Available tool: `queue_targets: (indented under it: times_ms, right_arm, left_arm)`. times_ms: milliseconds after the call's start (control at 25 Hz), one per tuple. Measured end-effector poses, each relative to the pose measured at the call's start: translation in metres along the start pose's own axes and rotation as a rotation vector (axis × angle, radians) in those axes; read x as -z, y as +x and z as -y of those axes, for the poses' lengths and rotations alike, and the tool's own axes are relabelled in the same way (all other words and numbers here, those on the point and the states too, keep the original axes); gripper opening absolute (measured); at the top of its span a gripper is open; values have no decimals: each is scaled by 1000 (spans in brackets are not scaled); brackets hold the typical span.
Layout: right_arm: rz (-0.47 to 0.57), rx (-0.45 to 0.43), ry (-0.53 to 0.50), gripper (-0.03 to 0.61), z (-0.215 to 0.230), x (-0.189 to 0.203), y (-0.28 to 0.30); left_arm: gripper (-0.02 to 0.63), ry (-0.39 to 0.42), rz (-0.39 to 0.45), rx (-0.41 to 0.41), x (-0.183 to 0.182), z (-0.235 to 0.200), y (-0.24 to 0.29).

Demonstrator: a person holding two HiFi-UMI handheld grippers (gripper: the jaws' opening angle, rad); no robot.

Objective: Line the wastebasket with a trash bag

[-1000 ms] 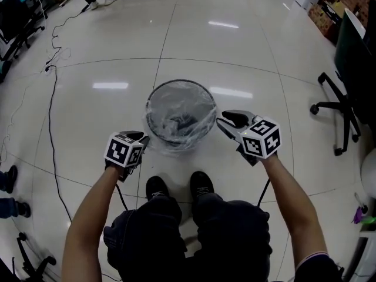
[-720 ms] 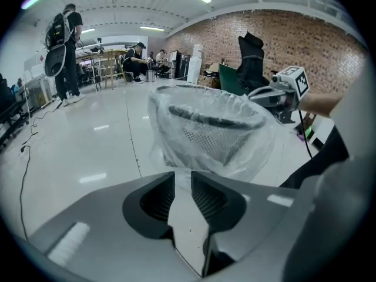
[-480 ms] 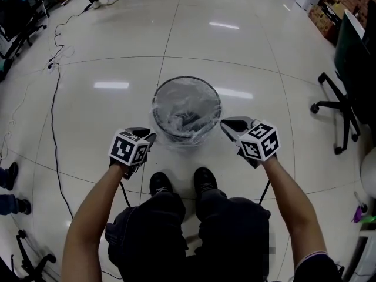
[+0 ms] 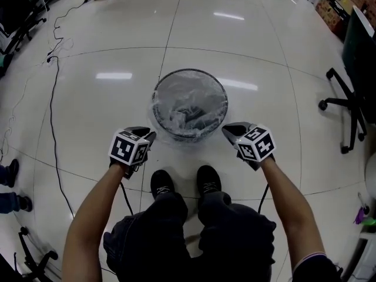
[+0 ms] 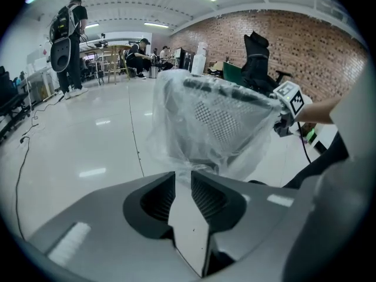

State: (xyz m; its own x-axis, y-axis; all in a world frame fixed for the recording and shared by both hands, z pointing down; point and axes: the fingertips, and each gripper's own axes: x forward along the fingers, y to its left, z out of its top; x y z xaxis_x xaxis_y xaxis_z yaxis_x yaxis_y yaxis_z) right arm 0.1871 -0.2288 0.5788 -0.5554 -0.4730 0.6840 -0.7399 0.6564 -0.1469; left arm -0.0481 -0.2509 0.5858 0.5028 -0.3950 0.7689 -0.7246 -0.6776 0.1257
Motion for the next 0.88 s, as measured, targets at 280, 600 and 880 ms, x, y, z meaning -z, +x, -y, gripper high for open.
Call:
queue_targets:
  times_ms: [280, 600, 880]
  right_arm:
    - [-6, 3, 37, 2, 13, 8, 17]
    - [5, 33, 24, 80, 5, -17, -21]
    - [41, 117, -16, 81, 2, -53, -86]
  left_arm:
    - [86, -31, -9, -27, 6, -13, 11]
    - [86, 19, 30, -58, -21, -7, -34]
    - [86, 105, 113, -115, -83, 8, -90]
